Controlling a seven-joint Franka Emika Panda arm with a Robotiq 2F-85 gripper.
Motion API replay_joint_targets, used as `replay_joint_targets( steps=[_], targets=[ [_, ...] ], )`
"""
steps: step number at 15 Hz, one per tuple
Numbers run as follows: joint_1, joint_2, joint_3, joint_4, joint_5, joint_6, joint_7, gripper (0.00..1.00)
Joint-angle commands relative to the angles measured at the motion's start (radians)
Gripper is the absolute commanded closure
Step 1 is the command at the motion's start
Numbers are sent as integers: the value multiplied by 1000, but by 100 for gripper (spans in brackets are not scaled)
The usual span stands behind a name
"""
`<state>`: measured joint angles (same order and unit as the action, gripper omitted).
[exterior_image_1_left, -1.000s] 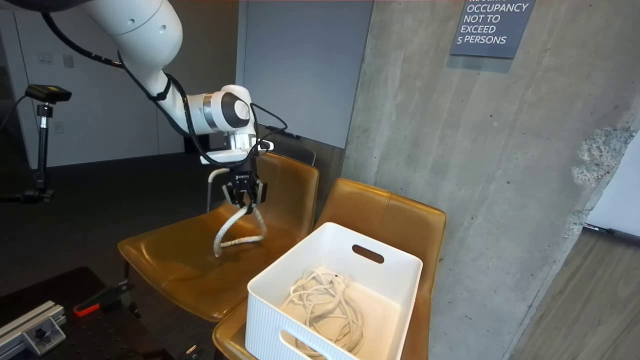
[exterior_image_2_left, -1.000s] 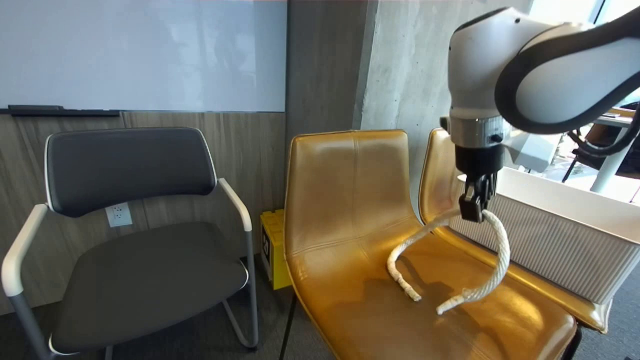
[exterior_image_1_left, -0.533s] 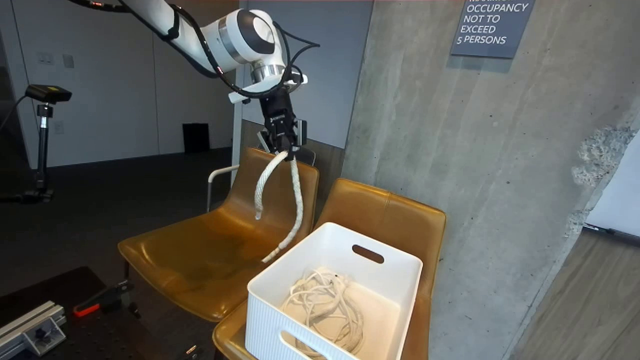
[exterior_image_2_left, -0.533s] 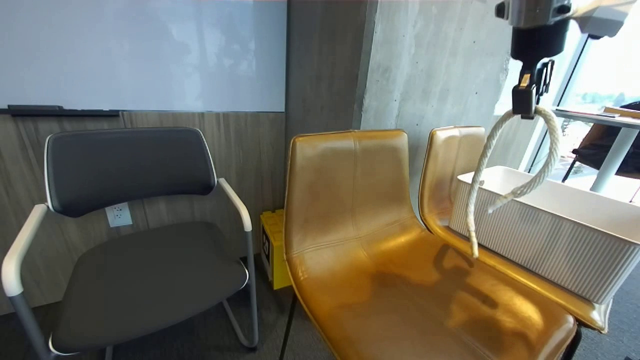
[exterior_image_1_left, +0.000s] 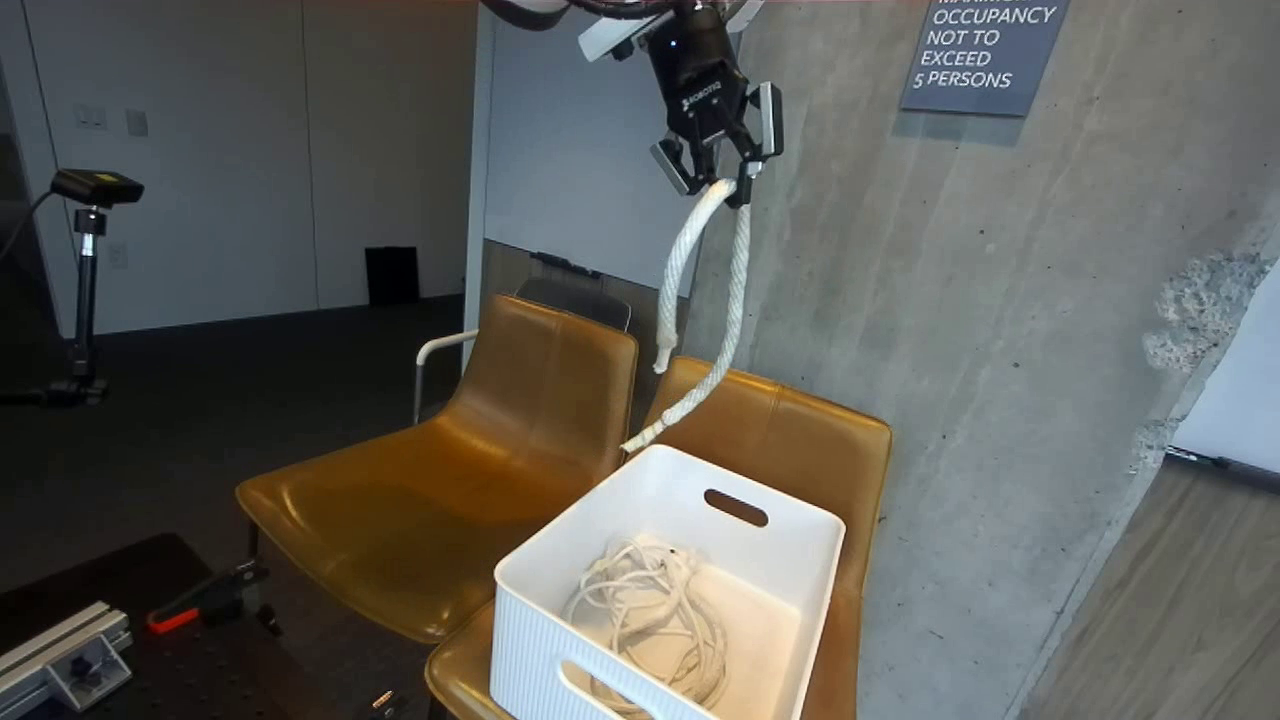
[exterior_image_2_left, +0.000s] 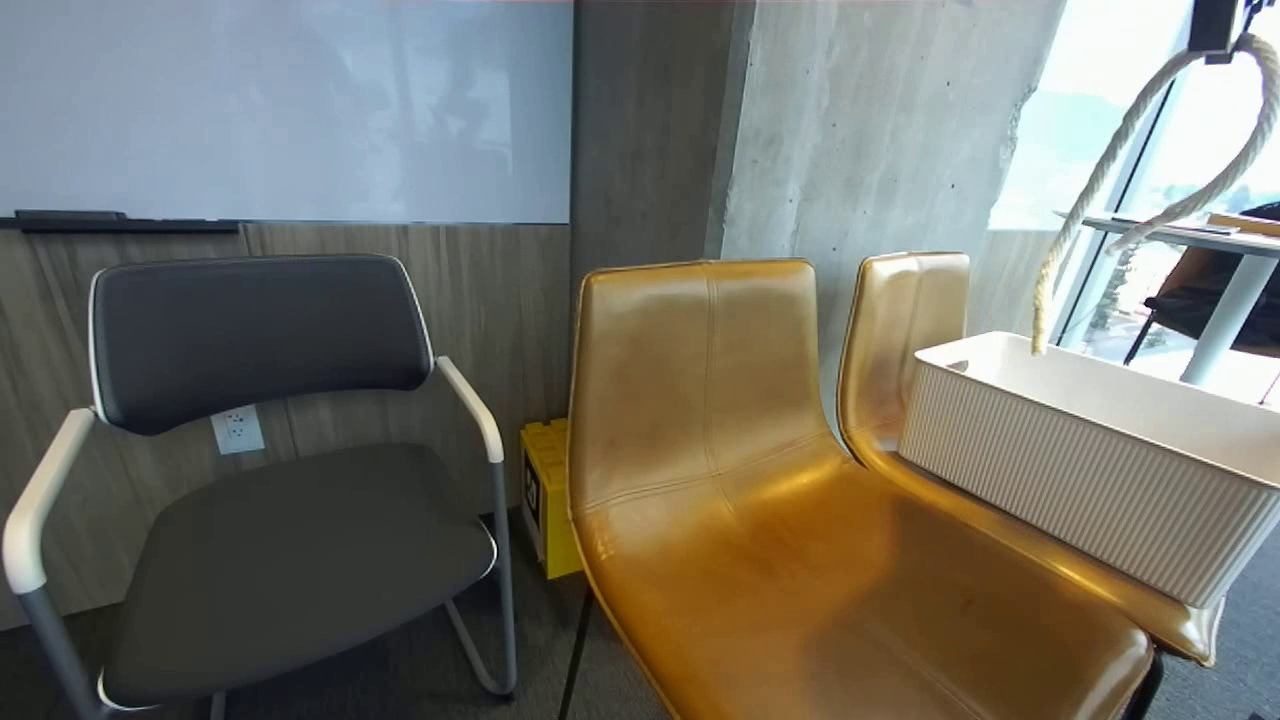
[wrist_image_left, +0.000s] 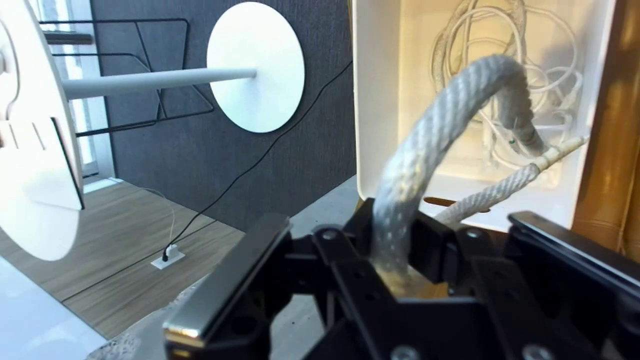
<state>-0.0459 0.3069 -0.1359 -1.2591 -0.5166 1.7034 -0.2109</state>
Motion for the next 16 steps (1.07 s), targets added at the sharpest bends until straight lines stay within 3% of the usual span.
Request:
replay_joint_targets(
  steps=[1,9,12,16],
  targets=[
    [-56,72,-16,162,4,-54,-97,97],
    [-107,110,-10,43,42,25,-107,97],
    [-137,98,4,-85,121,109,-88,97],
    [-178,66,9,-297,249,319,-97,97]
  ],
)
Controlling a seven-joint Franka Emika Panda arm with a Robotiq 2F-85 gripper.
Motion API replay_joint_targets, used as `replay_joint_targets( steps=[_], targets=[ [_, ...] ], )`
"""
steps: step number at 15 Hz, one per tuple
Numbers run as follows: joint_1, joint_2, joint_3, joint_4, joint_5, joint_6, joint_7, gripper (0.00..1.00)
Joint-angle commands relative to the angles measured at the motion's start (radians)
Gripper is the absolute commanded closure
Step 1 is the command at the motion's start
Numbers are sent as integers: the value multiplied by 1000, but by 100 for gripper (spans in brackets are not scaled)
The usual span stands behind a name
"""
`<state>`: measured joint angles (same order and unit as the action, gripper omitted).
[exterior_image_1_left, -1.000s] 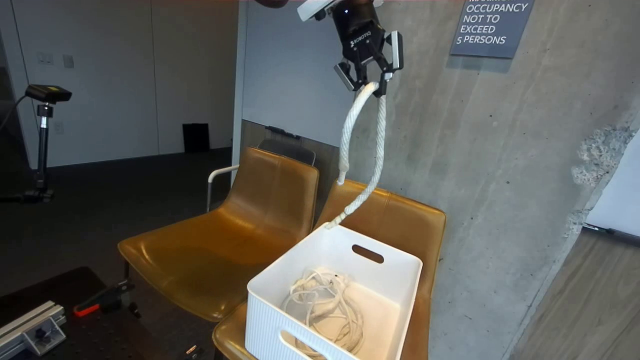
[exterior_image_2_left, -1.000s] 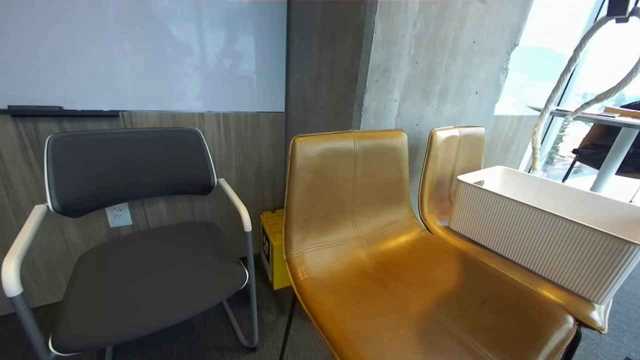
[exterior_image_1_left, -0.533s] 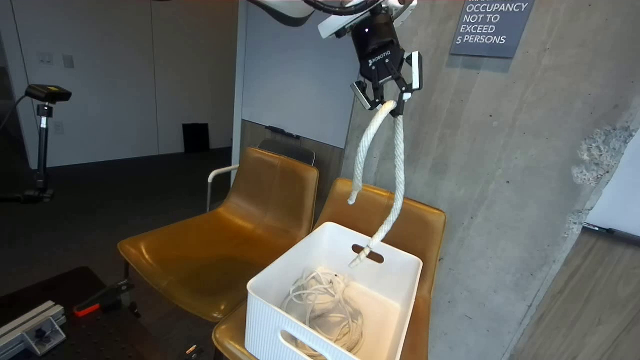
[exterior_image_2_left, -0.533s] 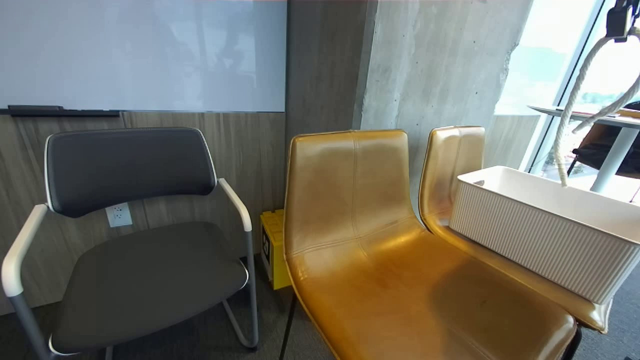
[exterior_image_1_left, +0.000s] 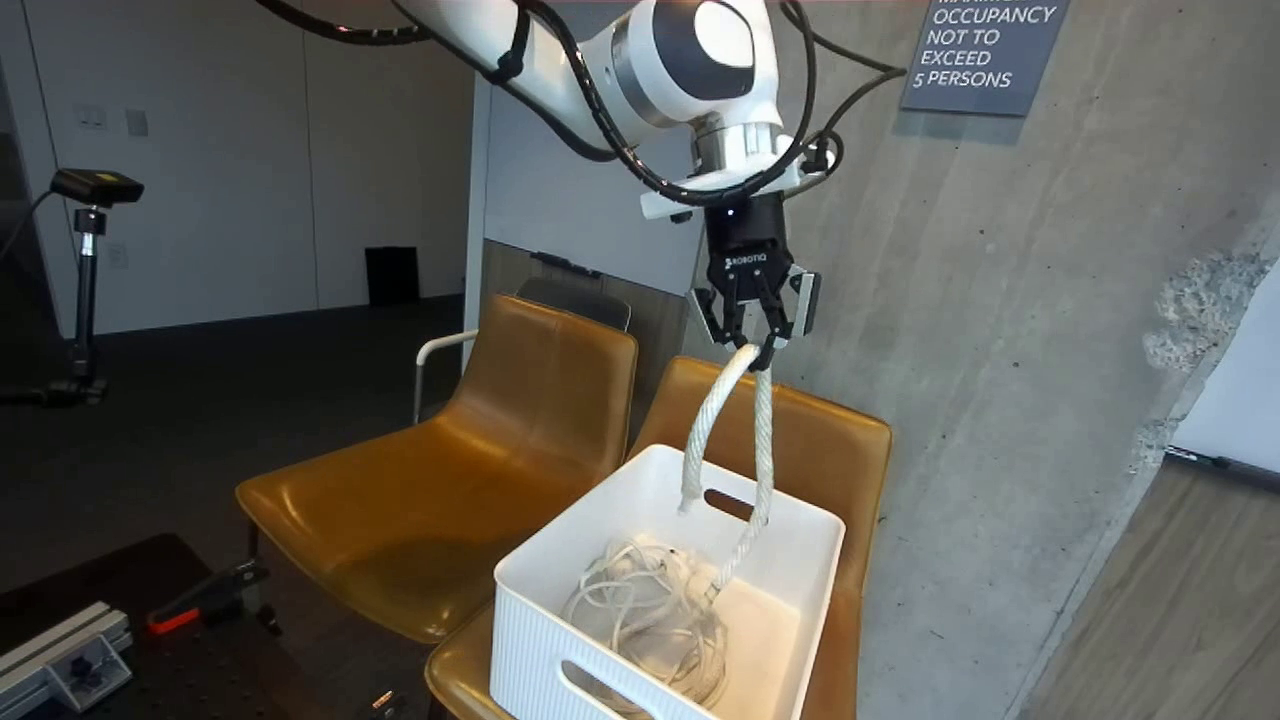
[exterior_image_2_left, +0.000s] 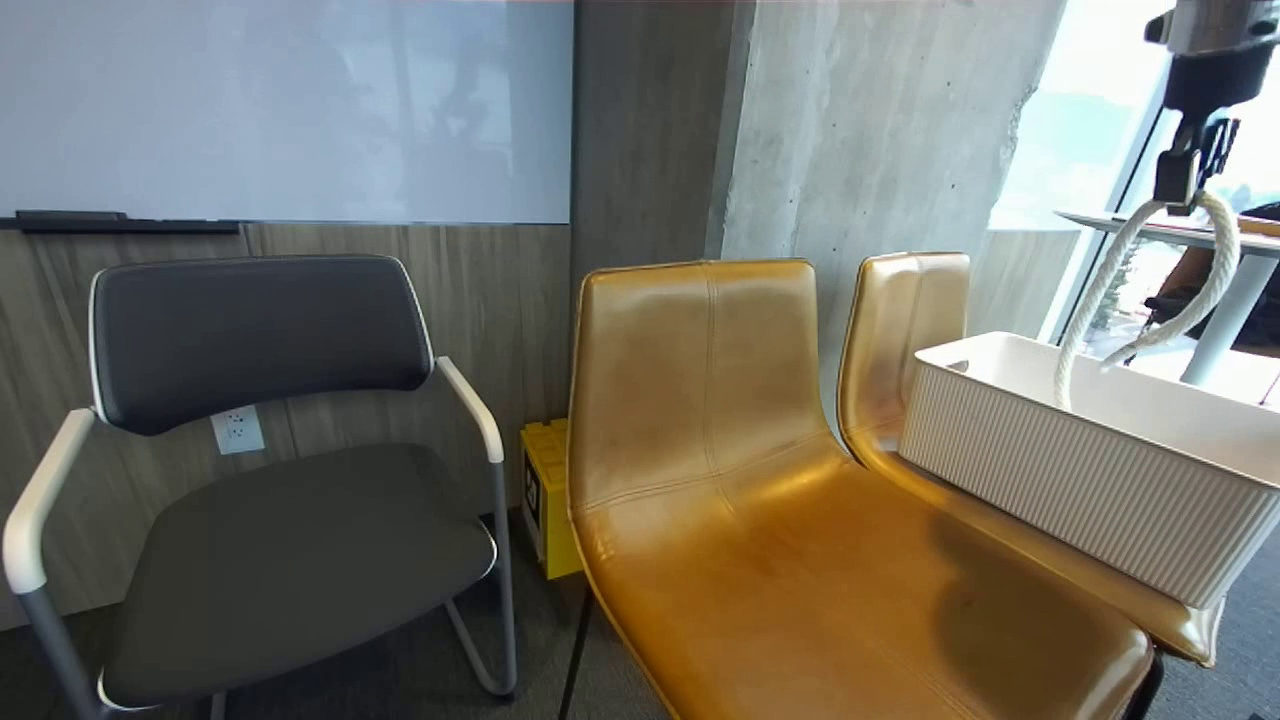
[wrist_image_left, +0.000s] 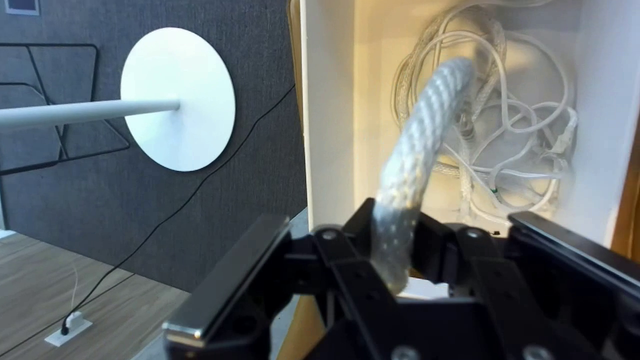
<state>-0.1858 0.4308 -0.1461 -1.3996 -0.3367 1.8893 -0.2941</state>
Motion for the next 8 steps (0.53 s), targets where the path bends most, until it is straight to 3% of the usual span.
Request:
replay_joint_targets(
  steps=[1,8],
  targets=[
    [-44,-62,17,-200,84,183,-19,97],
    [-58,-77,16,-383,110,389,-45,97]
  ],
)
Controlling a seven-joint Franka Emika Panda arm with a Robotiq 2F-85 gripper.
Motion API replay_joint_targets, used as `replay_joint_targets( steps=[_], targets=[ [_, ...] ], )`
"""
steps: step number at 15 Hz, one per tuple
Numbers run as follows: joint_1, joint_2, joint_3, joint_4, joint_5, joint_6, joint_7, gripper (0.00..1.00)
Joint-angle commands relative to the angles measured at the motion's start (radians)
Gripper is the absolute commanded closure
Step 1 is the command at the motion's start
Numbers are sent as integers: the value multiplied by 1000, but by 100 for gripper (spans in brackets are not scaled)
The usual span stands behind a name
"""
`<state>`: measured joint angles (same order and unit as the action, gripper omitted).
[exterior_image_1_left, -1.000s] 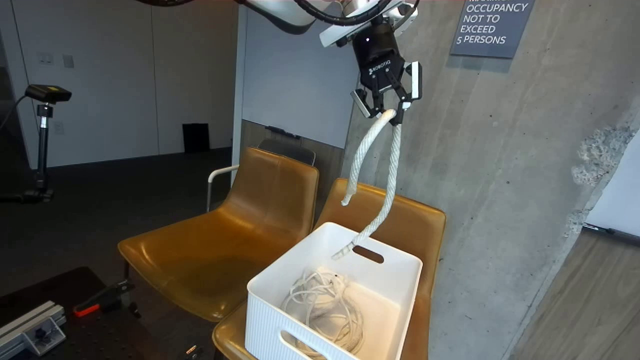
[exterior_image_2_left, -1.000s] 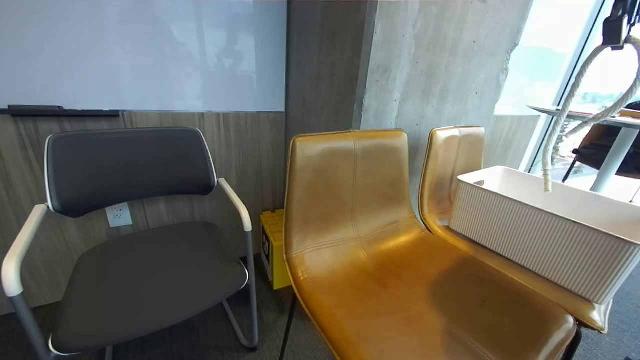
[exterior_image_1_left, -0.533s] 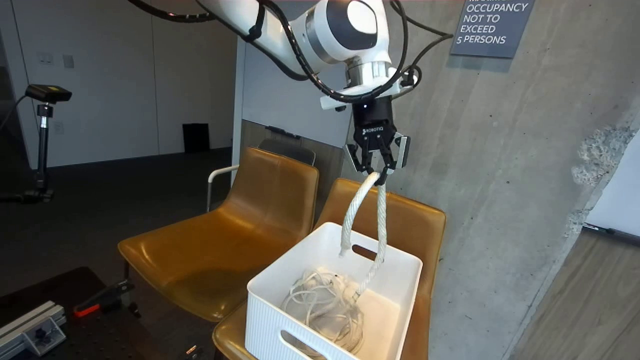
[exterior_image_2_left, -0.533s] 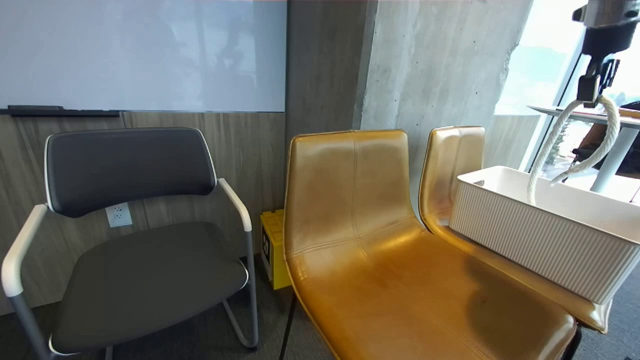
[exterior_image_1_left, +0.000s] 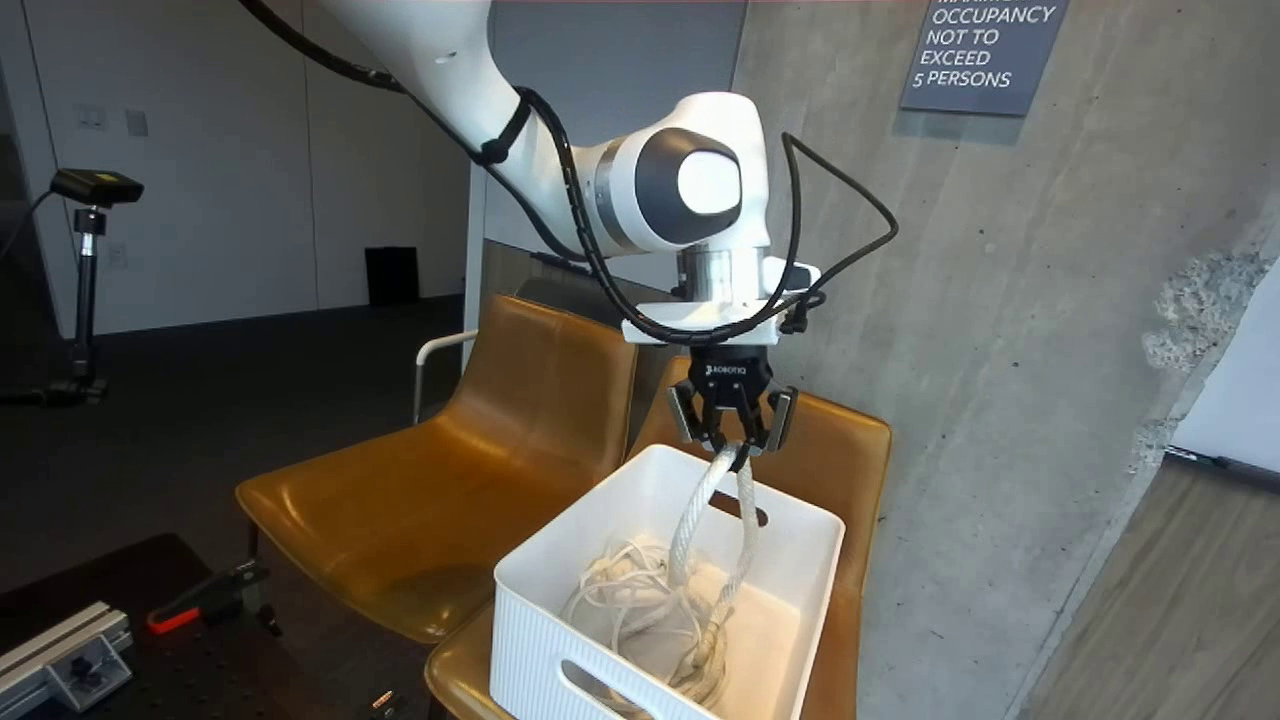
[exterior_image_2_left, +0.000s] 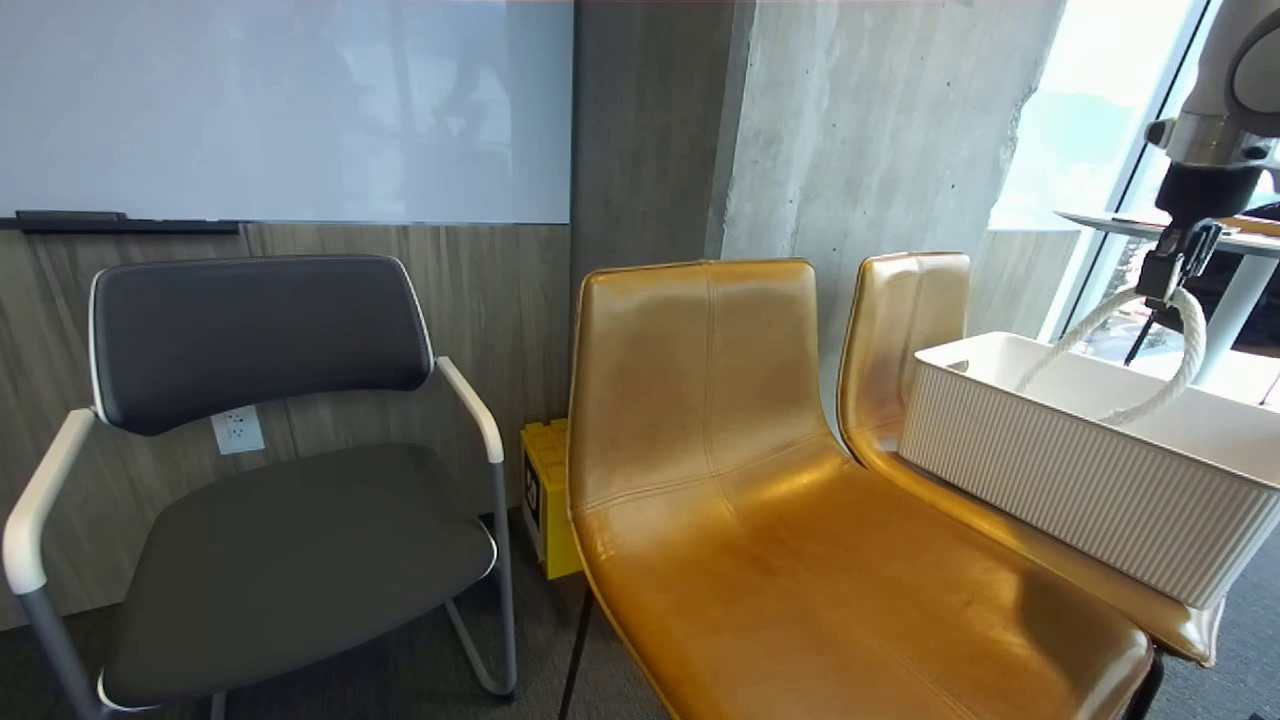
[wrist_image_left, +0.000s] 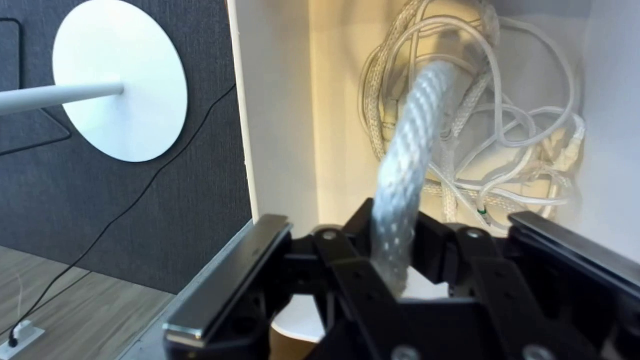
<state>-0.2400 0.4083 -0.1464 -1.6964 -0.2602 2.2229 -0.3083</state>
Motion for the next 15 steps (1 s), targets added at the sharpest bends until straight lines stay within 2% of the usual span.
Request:
replay_joint_targets(
  steps=[1,3,4,6,14,15],
  targets=[
    [5,-57,21,-103,35,65,-27,97],
    [22,-61,35,-136,36,69,-27,94],
    [31,-60,42,-150,33,63,-25,65],
    [44,-59,51,-176,27,57,-27,58],
    [39,-61,34,-270,14,75,-42,0],
    [35,-56,33,-270,16,79,-48,0]
  ],
)
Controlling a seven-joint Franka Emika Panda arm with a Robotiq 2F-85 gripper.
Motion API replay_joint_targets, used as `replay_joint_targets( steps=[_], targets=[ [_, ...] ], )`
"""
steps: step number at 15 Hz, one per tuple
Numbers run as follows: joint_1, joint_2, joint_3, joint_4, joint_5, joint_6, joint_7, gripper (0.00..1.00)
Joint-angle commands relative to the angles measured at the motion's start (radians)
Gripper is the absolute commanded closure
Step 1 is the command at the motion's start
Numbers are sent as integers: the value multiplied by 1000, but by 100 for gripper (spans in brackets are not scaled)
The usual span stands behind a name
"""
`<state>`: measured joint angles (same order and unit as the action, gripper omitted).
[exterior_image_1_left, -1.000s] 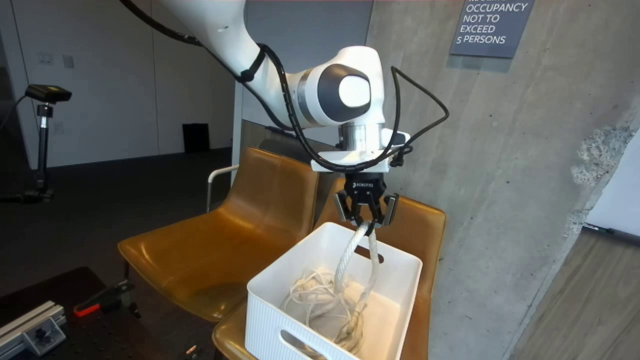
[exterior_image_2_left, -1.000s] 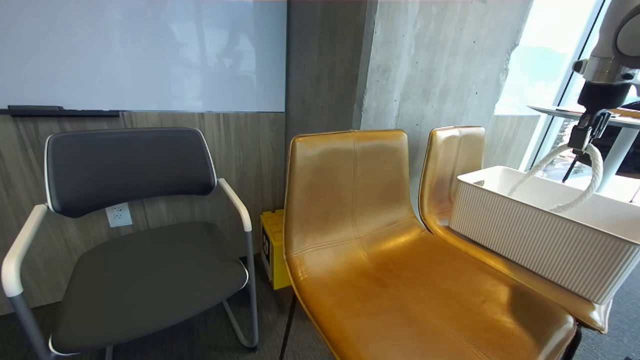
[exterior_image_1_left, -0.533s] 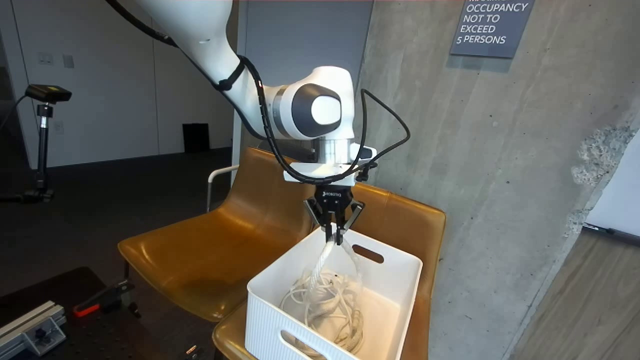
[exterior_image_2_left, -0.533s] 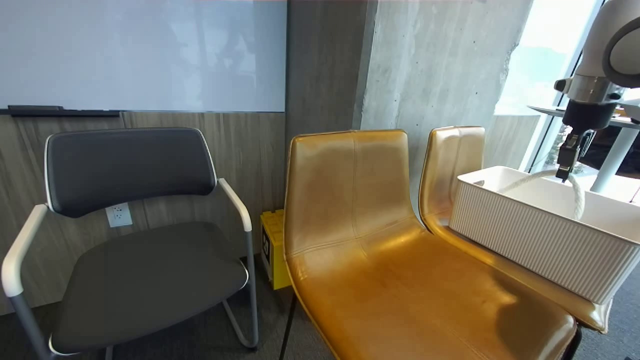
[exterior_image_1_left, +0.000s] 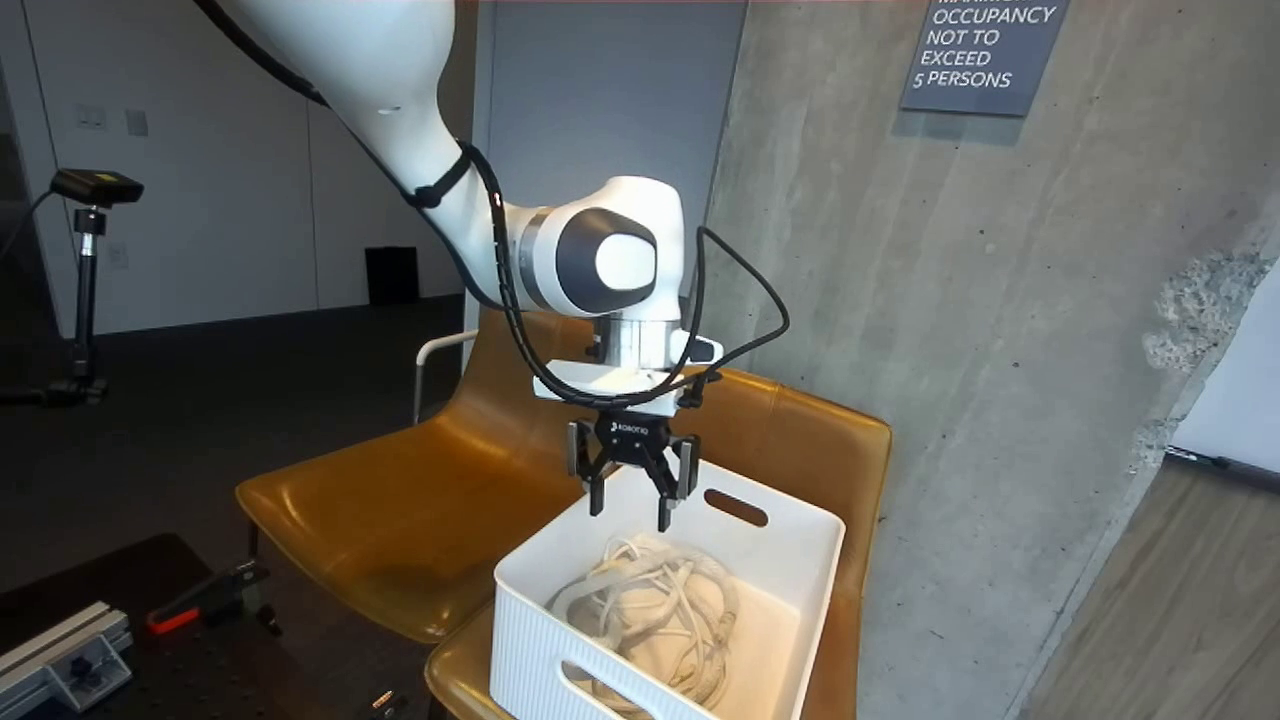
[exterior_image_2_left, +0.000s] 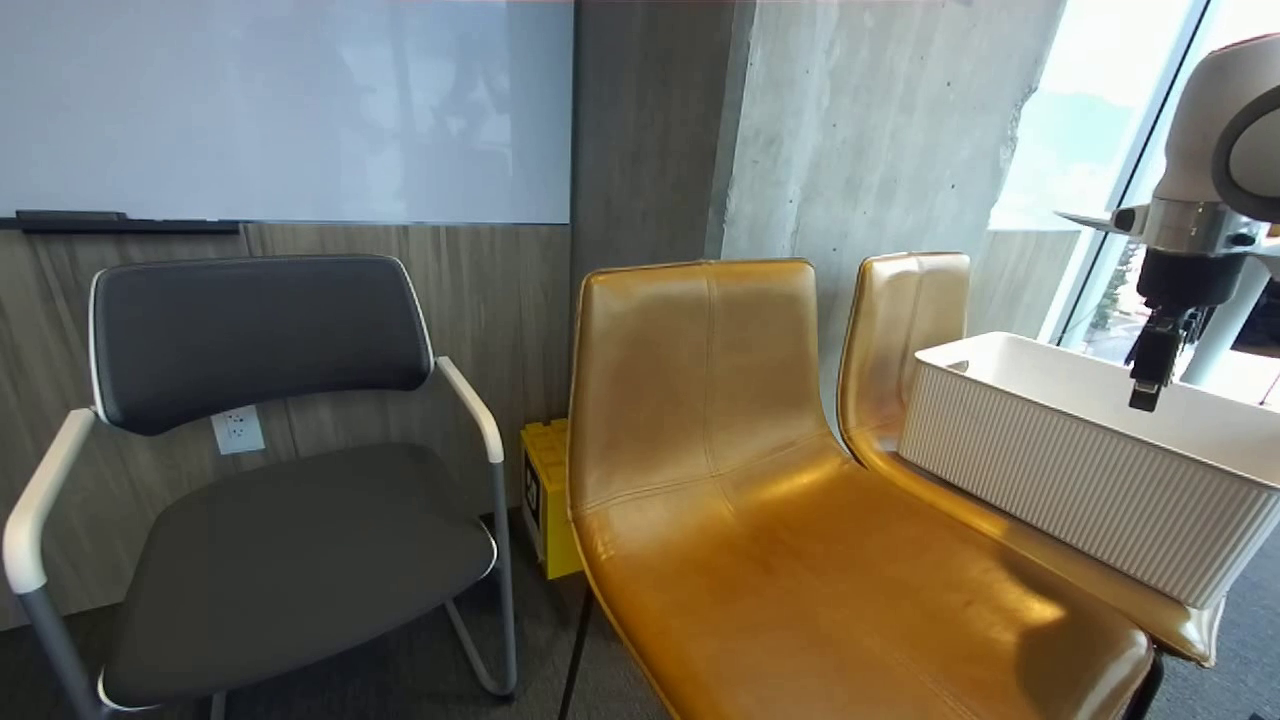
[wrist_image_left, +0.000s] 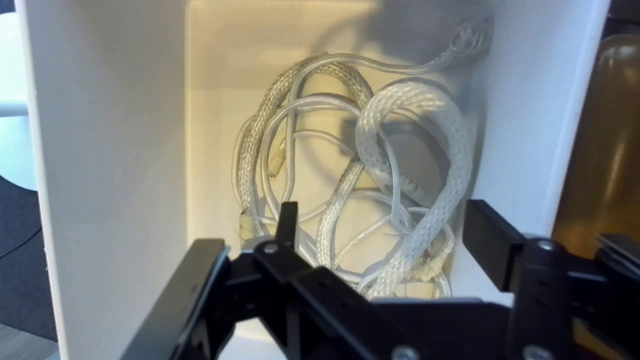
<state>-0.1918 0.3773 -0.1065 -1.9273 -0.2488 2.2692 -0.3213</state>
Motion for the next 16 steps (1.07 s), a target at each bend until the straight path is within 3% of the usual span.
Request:
replay_joint_targets(
  steps=[1,10,16],
  targets=[
    [-19,-10,-8,-28,9,41,-41,0],
    [-32,159,9,41,30,133,-39,0],
    [-53,337,17,206,42,137,-48,0]
  ],
)
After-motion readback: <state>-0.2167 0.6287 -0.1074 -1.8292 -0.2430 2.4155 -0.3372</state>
